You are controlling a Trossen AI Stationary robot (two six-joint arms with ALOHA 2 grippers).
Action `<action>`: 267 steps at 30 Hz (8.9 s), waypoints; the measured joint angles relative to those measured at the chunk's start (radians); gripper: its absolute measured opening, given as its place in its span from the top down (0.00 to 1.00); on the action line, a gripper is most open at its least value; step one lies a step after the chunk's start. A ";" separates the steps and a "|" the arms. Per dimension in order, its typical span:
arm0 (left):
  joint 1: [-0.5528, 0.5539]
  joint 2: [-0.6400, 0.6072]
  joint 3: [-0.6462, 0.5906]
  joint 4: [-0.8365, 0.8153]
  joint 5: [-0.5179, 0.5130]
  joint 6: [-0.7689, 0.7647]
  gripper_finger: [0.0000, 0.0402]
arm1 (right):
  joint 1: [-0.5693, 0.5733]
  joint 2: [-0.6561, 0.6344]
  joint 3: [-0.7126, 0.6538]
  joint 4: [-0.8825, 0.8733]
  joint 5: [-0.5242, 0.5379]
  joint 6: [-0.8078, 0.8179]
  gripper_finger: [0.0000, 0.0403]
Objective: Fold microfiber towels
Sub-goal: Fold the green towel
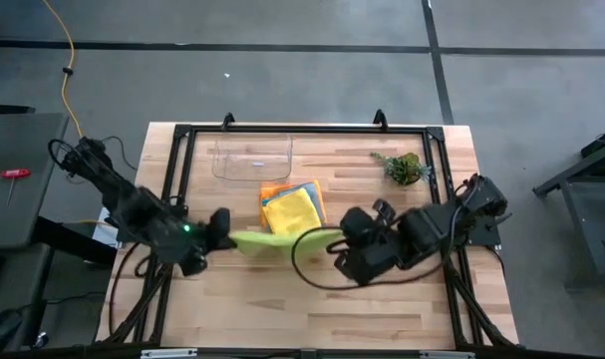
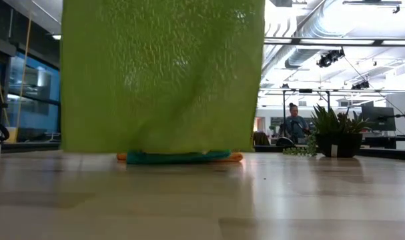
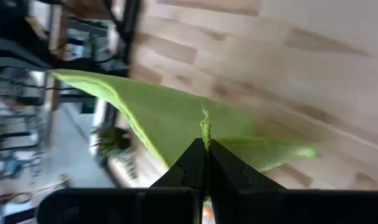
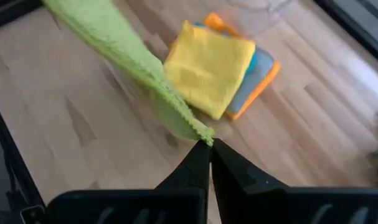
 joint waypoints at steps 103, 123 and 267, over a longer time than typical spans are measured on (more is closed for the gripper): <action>-0.095 0.667 -0.048 0.245 0.416 -0.682 1.00 | 0.009 0.387 0.000 0.080 -0.596 -0.144 1.00; -0.012 0.667 -0.058 0.161 0.369 -0.623 1.00 | -0.057 0.387 -0.242 0.249 -0.675 -0.116 1.00; 0.146 0.313 -0.537 1.301 0.180 -1.294 1.00 | 0.026 -0.329 -1.349 1.552 -0.332 0.040 1.00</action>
